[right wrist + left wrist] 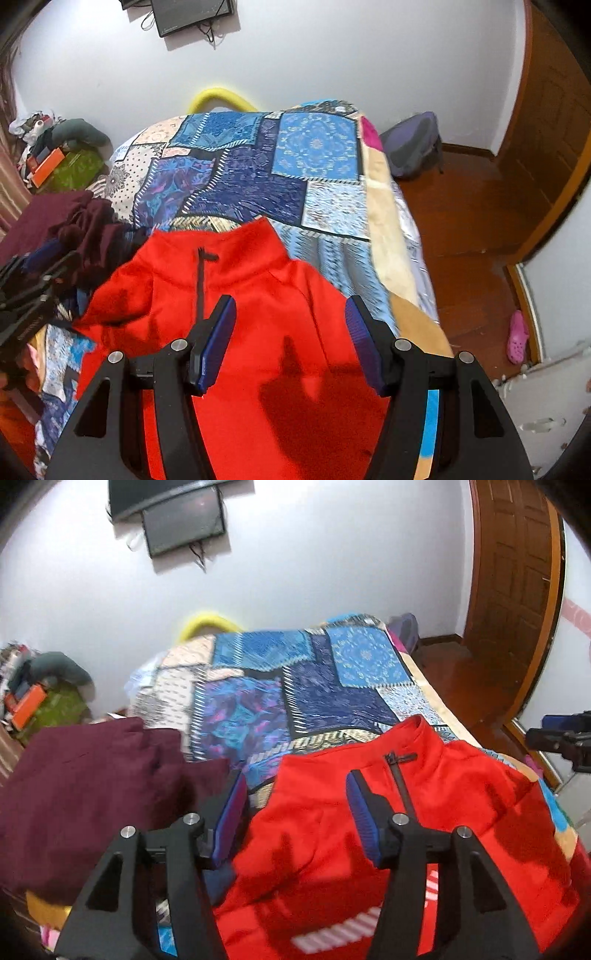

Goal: Fold large clothes

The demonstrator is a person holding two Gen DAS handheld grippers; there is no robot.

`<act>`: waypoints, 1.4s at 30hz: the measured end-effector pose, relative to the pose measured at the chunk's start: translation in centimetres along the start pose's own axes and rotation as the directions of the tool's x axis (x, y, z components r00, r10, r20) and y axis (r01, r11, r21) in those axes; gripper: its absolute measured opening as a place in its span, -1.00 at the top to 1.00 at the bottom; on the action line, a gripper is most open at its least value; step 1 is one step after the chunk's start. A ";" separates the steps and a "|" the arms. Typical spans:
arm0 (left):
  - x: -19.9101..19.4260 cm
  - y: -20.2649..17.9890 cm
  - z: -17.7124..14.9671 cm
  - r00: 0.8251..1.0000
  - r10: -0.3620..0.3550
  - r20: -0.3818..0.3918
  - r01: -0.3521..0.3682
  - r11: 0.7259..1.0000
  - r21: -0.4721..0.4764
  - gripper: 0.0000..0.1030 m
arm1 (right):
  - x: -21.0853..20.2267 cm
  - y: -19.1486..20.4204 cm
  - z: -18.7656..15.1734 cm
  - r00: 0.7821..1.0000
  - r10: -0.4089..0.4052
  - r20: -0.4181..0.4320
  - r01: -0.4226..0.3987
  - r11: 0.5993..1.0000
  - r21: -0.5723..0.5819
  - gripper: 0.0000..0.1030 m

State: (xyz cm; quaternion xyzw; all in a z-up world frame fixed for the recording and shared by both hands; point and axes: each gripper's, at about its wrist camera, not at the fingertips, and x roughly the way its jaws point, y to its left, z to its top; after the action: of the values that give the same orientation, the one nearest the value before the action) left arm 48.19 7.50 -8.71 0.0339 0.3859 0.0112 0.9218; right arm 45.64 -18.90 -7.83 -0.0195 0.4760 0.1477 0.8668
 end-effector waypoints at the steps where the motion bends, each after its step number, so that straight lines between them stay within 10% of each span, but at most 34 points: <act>1: 0.7 0.0 0.3 1.000 -0.017 -0.016 0.016 1.000 -0.012 -0.08 | 0.9 0.1 0.5 1.000 0.005 -0.009 -0.005 1.000 0.004 -0.11; 5: 5.0 -0.4 1.2 0.990 -0.101 -0.099 0.095 0.993 -0.065 -0.09 | 4.6 0.4 2.4 0.998 0.040 -0.051 -0.038 0.998 0.041 -0.11; 18: 15.5 1.9 0.1 0.971 -0.064 -0.230 -0.002 0.961 -0.275 -0.15 | 15.6 -1.2 3.6 0.954 0.199 -0.223 -0.113 0.930 0.349 -0.12; 23: 15.4 1.2 0.0 0.974 -0.070 -0.215 0.023 0.977 -0.213 -0.04 | 17.0 -1.4 3.1 0.946 0.226 -0.233 -0.133 0.925 0.357 -0.11; 30: 14.3 0.5 0.1 0.958 -0.186 -0.216 0.149 0.973 -0.178 0.76 | 15.7 -0.3 2.9 0.964 0.172 -0.202 -0.119 0.960 0.253 0.76; 42: 3.9 -0.4 -0.8 0.960 -0.253 -0.120 0.245 0.967 -0.075 0.92 | 5.1 1.5 1.1 0.969 0.237 -0.065 -0.229 0.968 0.107 0.84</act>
State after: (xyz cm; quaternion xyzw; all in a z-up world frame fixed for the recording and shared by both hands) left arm 50.37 7.36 -12.02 -0.0431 0.4453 -0.0911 0.8897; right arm 48.66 -16.12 -11.32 0.0736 0.5146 0.2240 0.8244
